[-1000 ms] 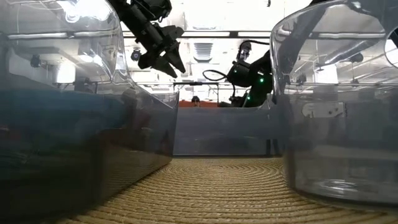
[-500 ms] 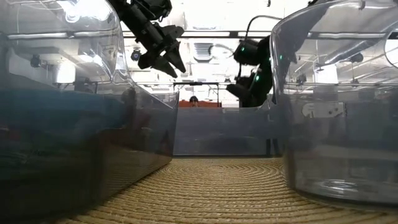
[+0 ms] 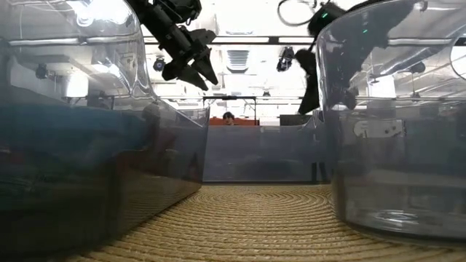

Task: Pick and place Granola Bars by type
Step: Put the bottom right blue granola bar into the top black bin

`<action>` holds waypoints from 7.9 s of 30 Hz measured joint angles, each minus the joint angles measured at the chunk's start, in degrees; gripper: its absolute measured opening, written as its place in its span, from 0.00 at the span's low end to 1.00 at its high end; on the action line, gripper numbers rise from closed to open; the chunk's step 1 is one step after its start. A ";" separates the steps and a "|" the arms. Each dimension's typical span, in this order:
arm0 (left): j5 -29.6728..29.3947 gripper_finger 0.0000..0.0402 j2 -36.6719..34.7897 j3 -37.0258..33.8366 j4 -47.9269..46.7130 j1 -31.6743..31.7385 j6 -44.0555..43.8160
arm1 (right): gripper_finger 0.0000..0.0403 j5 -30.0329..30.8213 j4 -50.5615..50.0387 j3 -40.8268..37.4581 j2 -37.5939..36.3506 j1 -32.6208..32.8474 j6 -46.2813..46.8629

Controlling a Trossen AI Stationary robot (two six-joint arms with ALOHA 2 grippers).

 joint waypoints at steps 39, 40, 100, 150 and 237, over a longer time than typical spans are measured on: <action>4.67 0.52 0.00 0.68 4.29 -0.04 -0.94 | 0.02 4.67 0.85 -3.01 -11.48 21.43 9.66; 4.75 0.53 0.00 0.75 3.96 -0.04 -0.99 | 0.02 4.75 0.87 -3.01 -11.48 21.40 9.66; 1.83 0.60 47.49 61.64 -28.42 2.56 -11.72 | 0.02 12.26 -1.76 -2.99 -19.86 21.40 10.97; -3.62 0.60 51.82 51.01 -18.63 1.62 -15.91 | 0.02 11.91 -4.09 -2.99 -19.86 21.40 11.61; 0.79 0.60 47.99 48.72 -33.39 2.54 -1.31 | 0.02 13.35 -4.27 -4.06 -19.77 21.40 13.36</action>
